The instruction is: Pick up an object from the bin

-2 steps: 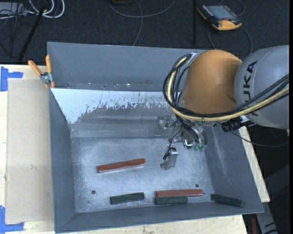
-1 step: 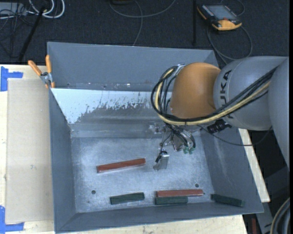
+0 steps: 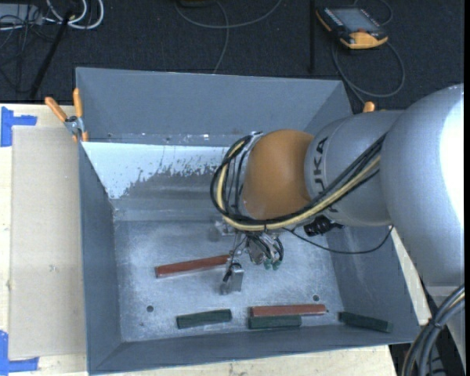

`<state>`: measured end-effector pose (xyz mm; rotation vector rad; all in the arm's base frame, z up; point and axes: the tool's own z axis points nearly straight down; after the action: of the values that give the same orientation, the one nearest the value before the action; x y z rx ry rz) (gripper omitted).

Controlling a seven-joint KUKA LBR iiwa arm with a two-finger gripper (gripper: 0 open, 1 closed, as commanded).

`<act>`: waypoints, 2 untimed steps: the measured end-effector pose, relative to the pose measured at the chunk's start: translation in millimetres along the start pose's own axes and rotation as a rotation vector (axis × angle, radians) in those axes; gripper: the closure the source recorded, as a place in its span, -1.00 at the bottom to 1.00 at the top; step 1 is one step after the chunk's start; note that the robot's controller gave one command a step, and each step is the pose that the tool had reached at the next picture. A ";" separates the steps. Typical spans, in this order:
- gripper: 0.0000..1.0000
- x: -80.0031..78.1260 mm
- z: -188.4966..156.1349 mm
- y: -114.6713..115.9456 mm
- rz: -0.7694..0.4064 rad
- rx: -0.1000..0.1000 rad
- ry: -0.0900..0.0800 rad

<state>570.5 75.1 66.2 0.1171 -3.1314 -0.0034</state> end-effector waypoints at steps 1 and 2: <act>-1.00 42.3 -13.3 1.5 -0.057 0.003 -0.002; -1.00 -12.8 -3.4 21.2 -0.093 0.002 -0.013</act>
Offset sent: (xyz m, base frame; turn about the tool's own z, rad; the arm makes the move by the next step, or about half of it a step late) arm -0.0405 -0.0012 0.0141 -0.0585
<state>581.7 97.2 69.5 0.2643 -3.1357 -0.0019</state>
